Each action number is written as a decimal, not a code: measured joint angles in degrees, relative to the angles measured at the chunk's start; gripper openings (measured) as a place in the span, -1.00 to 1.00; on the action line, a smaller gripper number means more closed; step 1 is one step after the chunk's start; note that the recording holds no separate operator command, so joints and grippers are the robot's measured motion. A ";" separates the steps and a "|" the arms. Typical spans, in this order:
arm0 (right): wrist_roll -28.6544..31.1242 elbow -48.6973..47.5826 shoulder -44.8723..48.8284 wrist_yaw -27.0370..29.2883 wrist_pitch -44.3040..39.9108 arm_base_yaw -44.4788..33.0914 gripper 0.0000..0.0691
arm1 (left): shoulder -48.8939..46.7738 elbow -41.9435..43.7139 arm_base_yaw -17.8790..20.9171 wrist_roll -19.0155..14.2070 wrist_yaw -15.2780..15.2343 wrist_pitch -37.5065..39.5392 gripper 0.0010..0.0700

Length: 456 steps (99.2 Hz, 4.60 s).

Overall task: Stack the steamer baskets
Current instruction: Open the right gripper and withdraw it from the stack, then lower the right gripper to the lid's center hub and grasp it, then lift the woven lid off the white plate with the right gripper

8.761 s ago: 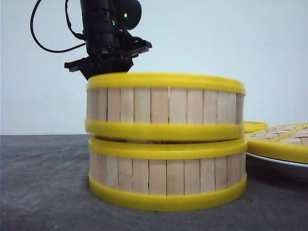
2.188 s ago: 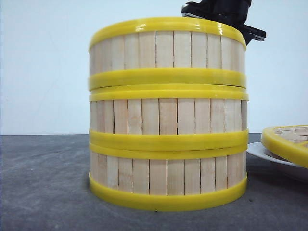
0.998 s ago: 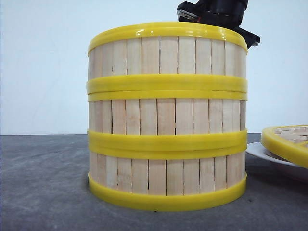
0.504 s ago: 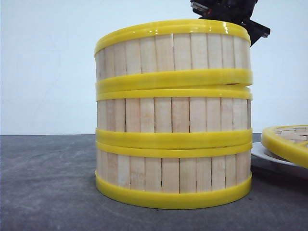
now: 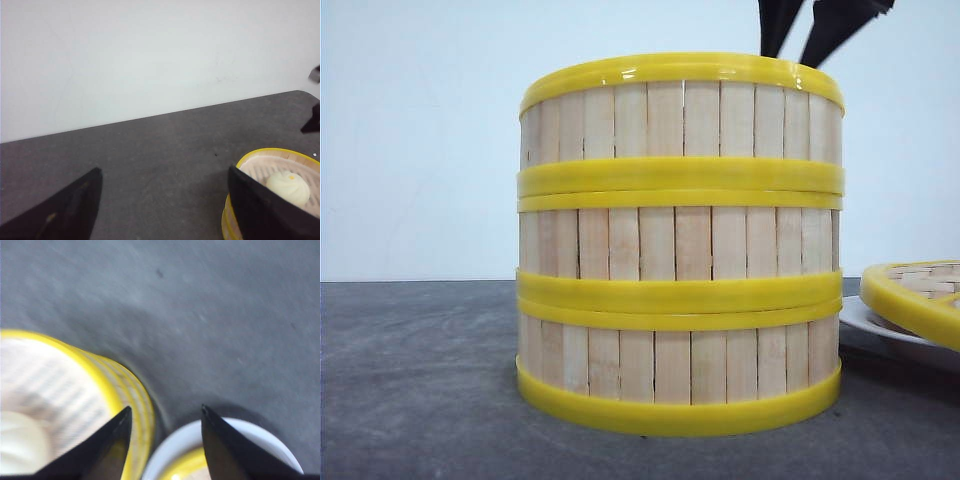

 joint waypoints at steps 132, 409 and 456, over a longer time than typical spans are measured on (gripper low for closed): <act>2.14 -47.56 -24.22 6.32 7.72 -9.81 -0.40 | -0.09 -0.22 0.00 0.15 1.03 4.26 0.31; 1.62 -47.60 -21.24 0.50 3.82 -15.96 -0.41 | -0.09 -0.22 0.00 0.02 2.54 5.33 0.31; 1.62 -47.65 -18.01 -3.30 4.55 -16.46 -0.41 | -0.09 -0.22 0.00 0.02 2.54 5.46 0.31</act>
